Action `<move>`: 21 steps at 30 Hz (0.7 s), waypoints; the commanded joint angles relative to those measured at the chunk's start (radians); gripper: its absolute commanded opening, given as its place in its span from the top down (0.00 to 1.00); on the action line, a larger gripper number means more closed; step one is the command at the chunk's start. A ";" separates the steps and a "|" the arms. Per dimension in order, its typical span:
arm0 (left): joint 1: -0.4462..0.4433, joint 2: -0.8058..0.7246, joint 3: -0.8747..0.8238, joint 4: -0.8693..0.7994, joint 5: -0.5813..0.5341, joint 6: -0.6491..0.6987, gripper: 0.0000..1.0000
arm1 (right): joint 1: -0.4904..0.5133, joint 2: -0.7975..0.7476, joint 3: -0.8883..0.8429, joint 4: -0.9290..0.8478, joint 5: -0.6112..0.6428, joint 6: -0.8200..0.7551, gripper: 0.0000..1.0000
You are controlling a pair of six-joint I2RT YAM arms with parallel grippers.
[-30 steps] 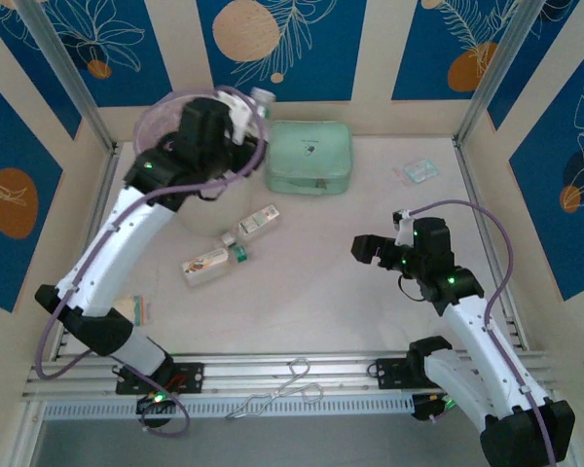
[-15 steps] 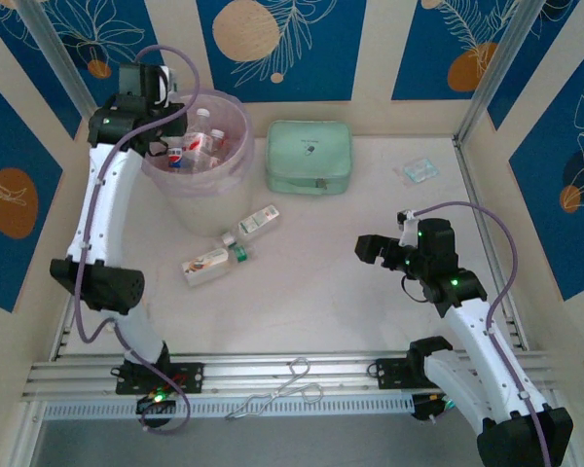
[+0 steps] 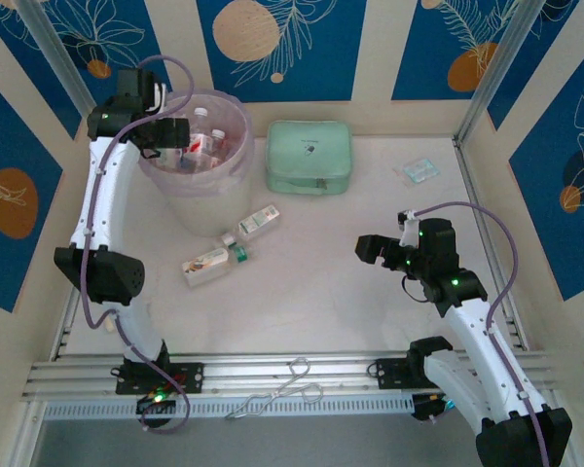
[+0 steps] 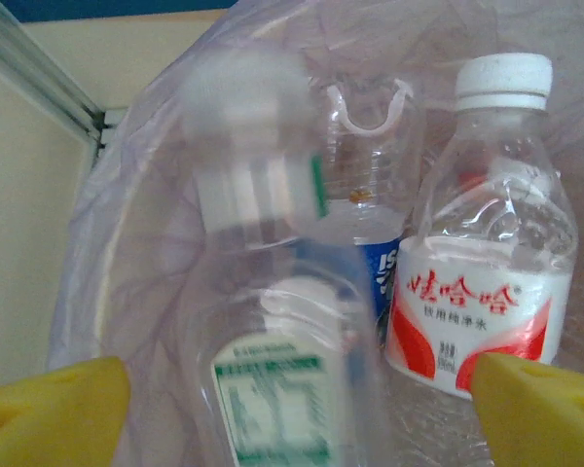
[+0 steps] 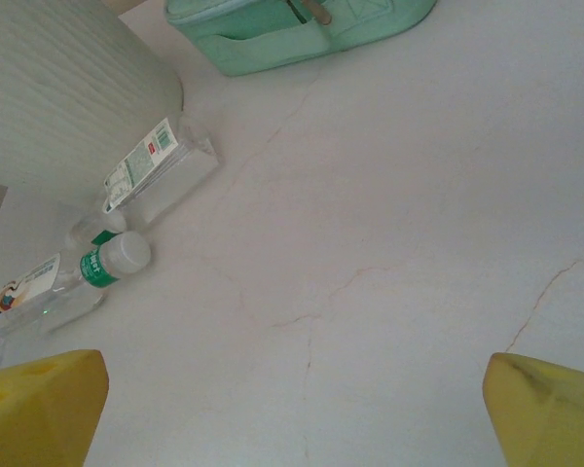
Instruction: Put the plastic bottles in the bin
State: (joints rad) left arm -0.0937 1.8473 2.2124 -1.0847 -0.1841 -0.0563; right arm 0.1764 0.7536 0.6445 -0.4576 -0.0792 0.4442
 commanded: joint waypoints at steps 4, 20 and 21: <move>0.008 -0.013 0.095 0.037 -0.037 0.057 0.08 | -0.004 -0.008 -0.014 0.005 -0.025 -0.009 0.01; 0.009 0.024 -0.156 0.146 -0.029 0.040 0.57 | -0.003 -0.020 -0.018 -0.006 -0.031 -0.009 0.01; 0.008 0.022 -0.155 0.144 -0.031 0.036 0.57 | -0.003 -0.019 -0.016 -0.007 -0.031 -0.007 0.01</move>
State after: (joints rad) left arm -0.0933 1.8671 2.0720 -0.9607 -0.2180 -0.0174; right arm 0.1764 0.7532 0.6365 -0.4580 -0.0868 0.4442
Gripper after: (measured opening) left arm 0.426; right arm 0.990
